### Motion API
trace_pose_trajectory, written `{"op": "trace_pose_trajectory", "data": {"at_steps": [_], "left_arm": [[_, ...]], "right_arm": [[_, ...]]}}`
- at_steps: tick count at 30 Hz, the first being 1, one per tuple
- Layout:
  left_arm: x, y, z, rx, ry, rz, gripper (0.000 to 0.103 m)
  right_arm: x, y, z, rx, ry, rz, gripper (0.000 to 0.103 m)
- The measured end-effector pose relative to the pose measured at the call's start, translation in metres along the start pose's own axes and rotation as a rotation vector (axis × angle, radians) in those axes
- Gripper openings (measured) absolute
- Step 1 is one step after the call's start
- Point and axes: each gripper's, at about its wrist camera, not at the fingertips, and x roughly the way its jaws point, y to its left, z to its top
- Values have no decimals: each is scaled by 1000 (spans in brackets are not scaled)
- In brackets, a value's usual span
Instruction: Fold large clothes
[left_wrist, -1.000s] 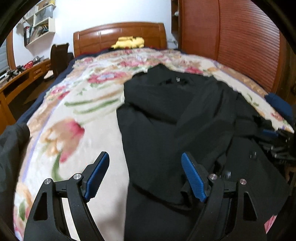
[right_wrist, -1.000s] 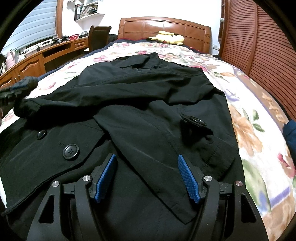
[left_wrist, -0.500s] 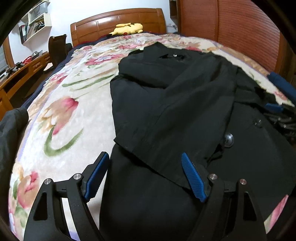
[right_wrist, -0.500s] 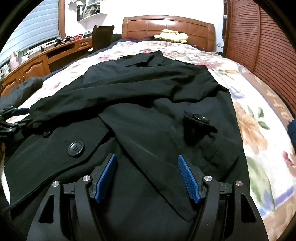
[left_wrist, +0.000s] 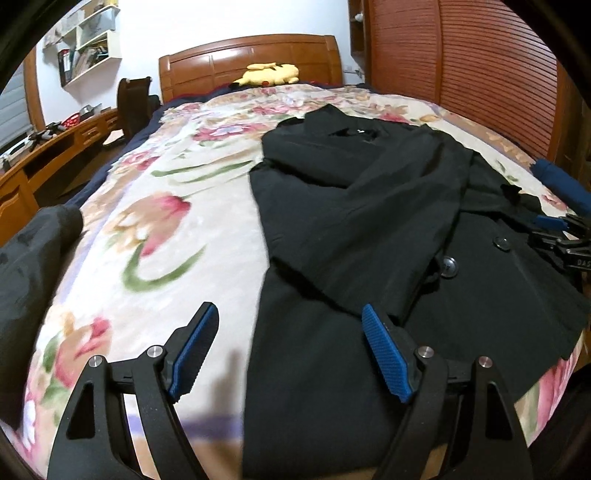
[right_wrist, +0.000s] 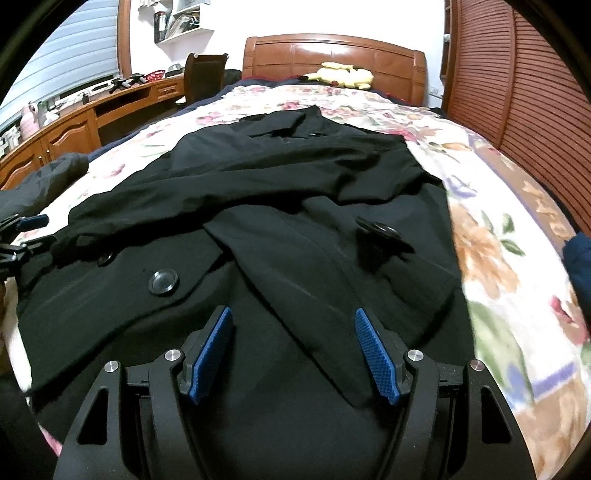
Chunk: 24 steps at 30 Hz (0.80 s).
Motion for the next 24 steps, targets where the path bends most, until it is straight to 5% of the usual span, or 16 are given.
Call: {"op": "trace_pose_trajectory", "data": {"at_steps": [3,9,24], "left_arm": [[-4,7,-7,-22,3,-11,79],[-14,15,-18,-38,26,-28,59],[-13,15,-39,-52,37,-41,58]], "right_arm": [[-12,-11,-4,31,-5,-8,71],[-35,-34,-17,68,-14,-47,71],[-37,-55,-38,47,80,-47,71]]}}
